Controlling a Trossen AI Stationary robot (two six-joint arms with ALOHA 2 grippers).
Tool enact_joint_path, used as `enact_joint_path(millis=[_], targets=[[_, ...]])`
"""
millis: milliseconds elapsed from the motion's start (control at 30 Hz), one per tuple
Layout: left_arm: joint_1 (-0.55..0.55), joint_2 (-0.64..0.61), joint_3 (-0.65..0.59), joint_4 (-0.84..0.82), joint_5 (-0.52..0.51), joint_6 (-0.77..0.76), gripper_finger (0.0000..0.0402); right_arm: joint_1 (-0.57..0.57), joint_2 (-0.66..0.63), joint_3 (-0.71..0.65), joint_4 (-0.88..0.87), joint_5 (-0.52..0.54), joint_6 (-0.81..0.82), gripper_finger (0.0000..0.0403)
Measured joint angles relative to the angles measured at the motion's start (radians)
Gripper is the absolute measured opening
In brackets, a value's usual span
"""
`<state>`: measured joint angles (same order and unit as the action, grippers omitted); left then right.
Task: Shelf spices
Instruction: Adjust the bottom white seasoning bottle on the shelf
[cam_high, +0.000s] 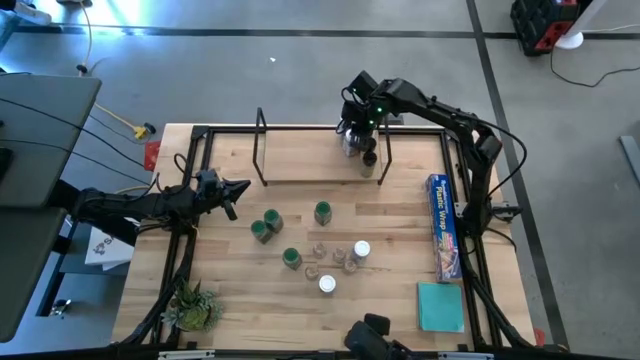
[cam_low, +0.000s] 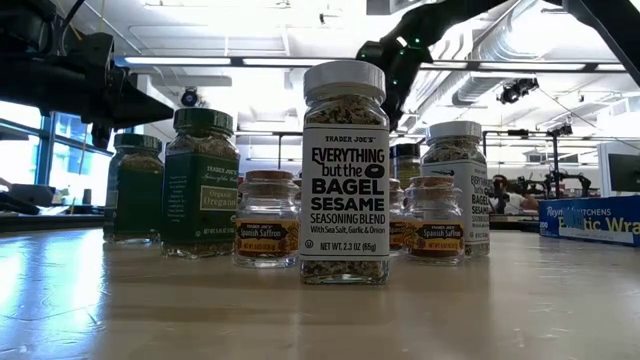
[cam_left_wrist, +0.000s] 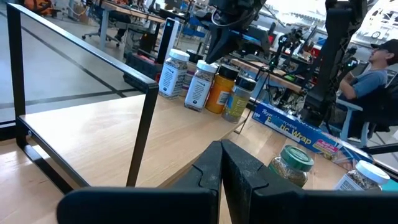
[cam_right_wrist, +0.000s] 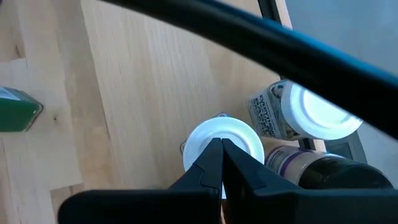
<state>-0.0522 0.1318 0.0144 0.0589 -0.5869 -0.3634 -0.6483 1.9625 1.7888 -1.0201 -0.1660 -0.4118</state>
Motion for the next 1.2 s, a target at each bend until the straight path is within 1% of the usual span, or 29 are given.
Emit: enact_joint_path(millis=[300, 667, 1000, 1200], targets=[[0.000, 0.000, 0.000, 0.000, 0.000, 0.000, 0.0005, 0.000, 0.006, -0.005, 0.097, 0.002, 0.206, 0.0000], [0.000, 0.000, 0.000, 0.000, 0.000, 0.000, 0.0005, 0.002, 0.006, -0.004, 0.084, 0.031, 0.311, 0.0000], [0.000, 0.000, 0.000, 0.000, 0.000, 0.000, 0.0005, 0.002, 0.007, -0.001, 0.076, 0.041, 0.454, 0.0000], [0.000, 0.000, 0.000, 0.000, 0.000, 0.000, 0.0005, 0.000, 0.013, 0.046, 0.057, 0.066, 0.465, 0.0000]])
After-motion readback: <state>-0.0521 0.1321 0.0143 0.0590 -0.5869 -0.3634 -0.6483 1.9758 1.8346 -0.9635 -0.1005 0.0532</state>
